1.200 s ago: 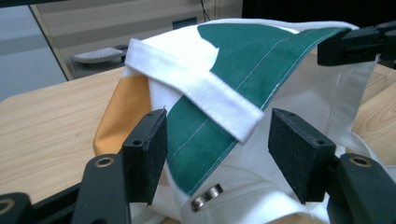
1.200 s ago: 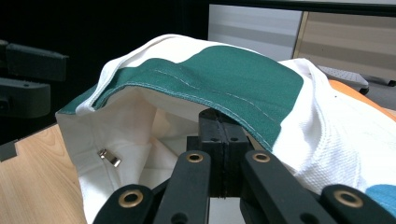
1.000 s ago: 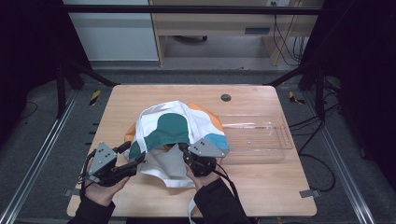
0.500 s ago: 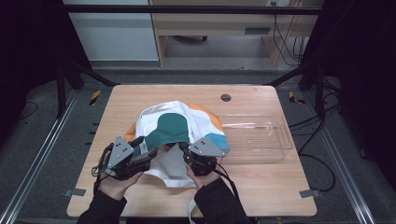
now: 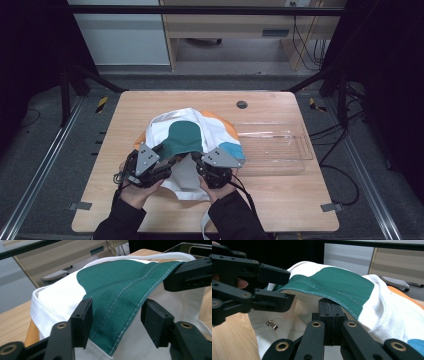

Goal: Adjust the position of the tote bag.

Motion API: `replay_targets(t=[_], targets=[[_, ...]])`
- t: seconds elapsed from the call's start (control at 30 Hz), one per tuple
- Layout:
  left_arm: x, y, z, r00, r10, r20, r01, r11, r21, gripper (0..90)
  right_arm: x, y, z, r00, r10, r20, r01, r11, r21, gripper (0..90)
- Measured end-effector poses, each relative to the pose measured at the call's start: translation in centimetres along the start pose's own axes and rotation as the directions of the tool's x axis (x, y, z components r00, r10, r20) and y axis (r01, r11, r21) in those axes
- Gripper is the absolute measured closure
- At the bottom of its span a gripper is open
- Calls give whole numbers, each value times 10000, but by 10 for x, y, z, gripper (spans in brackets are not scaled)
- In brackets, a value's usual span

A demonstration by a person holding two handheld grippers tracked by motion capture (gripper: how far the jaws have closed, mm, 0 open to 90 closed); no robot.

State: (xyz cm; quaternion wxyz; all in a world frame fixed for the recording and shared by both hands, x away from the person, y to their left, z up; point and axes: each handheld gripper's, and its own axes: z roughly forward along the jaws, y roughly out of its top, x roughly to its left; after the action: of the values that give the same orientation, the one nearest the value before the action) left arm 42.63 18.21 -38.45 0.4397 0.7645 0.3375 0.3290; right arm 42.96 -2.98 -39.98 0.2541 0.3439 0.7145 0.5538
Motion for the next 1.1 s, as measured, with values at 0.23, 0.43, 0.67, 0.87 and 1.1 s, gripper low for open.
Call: replay_targets(t=[0.23, 0.43, 0.67, 0.87, 1.1], targets=[[-3, -1, 1, 9999, 108, -55, -107, 9998, 152, 627, 0, 0, -1, 10000, -61, -35, 61, 10000, 22, 900], [-1, -2, 1, 9999, -129, -36, 129, 9999, 108, 810, 3, -5, -1, 9998, -167, -131, 170, 9997, 182, 900], [2, -3, 0, 9986, -535, 37, 535, 9985, -86, 867, 8, -25, 2, 9991, -328, -253, 345, 9968, 717, 900], [5, -4, 0, 9970, -759, 171, 762, 9969, -172, 867, 5, -45, 3, 9994, -189, -282, 223, 9916, 1275, 900], [6, -4, -1, 9959, -870, 240, 876, 9958, -251, 867, 2, -65, 7, 9994, -152, -323, 213, 9801, 1973, 900]])
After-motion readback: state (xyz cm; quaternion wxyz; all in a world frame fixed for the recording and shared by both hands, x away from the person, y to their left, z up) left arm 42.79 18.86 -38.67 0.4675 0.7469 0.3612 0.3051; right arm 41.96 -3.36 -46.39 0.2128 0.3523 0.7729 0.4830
